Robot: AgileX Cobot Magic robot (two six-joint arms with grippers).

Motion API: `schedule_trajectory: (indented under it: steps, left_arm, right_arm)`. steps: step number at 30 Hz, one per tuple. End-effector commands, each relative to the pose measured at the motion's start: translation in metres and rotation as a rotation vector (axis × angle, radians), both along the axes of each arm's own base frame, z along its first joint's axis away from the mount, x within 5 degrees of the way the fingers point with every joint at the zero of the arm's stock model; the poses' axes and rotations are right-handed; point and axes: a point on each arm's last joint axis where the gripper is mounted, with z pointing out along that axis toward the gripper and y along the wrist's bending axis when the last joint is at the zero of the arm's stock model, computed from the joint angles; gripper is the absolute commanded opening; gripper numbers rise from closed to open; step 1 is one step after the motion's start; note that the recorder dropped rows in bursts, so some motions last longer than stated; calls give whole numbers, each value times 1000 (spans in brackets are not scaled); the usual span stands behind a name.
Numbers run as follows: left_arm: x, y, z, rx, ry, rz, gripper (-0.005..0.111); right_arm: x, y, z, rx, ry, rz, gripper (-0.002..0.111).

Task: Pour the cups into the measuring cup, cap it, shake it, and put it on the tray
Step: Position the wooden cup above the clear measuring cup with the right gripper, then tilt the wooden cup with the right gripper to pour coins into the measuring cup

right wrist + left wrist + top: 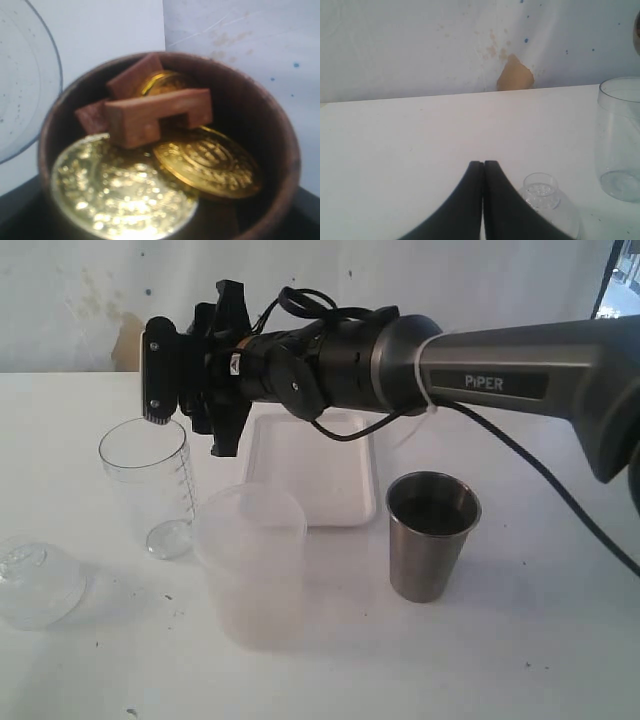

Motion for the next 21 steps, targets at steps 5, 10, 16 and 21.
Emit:
schedule_trajectory:
  steps: [5, 10, 16, 21]
  left_arm:
    - [0, 0, 0, -7, -11, -5, 1]
    - [0, 0, 0, -7, -11, -5, 1]
    - [0, 0, 0, -7, -11, -5, 1]
    - [0, 0, 0, -7, -11, -5, 1]
  right_arm:
    - [-6, 9, 12, 50, -34, 15, 0]
    - [-7, 11, 14, 59, -49, 23, 0]
    - [-7, 11, 15, 40, -77, 35, 0]
    - [-6, 11, 15, 30, -95, 43, 0]
